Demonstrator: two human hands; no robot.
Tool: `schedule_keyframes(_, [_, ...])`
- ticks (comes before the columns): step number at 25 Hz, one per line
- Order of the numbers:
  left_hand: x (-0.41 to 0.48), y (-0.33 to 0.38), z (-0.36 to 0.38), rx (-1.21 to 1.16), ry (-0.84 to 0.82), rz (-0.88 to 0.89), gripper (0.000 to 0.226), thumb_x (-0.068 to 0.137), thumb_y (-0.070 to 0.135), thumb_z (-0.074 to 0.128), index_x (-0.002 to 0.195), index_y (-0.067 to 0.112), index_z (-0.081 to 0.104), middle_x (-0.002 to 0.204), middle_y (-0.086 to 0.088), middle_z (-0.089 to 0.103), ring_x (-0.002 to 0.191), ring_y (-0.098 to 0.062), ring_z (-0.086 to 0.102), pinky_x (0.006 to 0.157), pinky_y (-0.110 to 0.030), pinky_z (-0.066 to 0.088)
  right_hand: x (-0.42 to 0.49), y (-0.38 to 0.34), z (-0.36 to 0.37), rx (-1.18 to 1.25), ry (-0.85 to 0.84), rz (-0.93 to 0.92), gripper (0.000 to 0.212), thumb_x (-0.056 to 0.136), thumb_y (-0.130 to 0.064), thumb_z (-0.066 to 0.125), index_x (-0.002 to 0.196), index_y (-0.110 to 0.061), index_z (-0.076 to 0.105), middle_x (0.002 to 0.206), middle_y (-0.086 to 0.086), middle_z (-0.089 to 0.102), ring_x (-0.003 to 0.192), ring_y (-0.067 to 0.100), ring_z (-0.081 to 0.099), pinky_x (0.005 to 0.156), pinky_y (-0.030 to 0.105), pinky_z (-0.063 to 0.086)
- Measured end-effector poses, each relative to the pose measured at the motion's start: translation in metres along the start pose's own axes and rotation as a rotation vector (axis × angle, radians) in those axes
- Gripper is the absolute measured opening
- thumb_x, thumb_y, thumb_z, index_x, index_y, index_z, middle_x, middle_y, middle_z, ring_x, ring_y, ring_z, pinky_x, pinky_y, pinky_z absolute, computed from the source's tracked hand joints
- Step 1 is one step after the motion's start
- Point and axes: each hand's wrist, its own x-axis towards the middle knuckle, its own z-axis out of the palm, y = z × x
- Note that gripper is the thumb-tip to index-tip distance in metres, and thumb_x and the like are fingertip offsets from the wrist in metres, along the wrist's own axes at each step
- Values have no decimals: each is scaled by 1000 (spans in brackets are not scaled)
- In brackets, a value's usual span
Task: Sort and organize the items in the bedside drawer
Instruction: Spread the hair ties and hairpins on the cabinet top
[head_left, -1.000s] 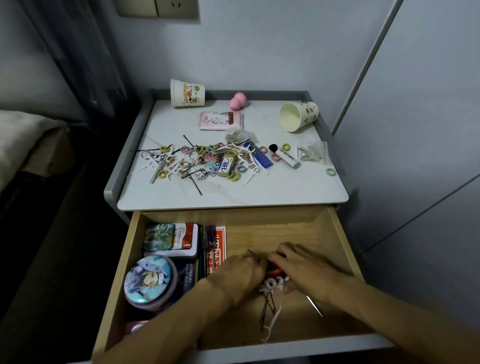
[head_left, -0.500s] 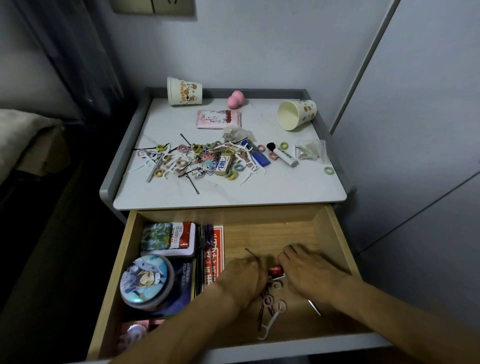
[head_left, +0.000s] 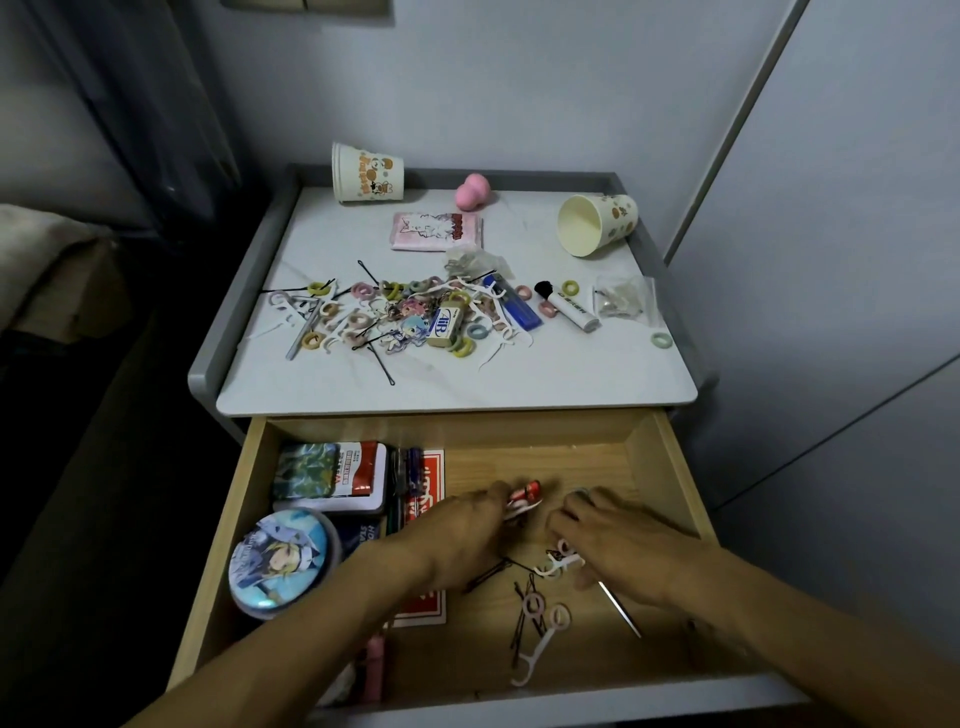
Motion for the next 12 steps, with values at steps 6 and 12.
schedule_keyframes(6, [-11, 2, -16, -427, 68, -73, 13, 102, 13, 41, 115, 16, 44, 89, -3, 59, 64, -11, 64, 66, -31, 56, 4, -11, -4, -182, 56, 12, 33, 99, -14, 43, 133, -13, 43, 130, 12, 48, 118, 26, 46, 94, 37, 40])
schedule_keyframes(12, [-37, 22, -36, -705, 114, -104, 12, 102, 9, 43, 93, 16, 48, 82, -9, 60, 58, -15, 64, 73, -39, 56, 18, -31, 3, -437, -52, 72, 32, 102, -18, 33, 128, -2, 44, 127, 24, 51, 115, 35, 52, 92, 42, 43])
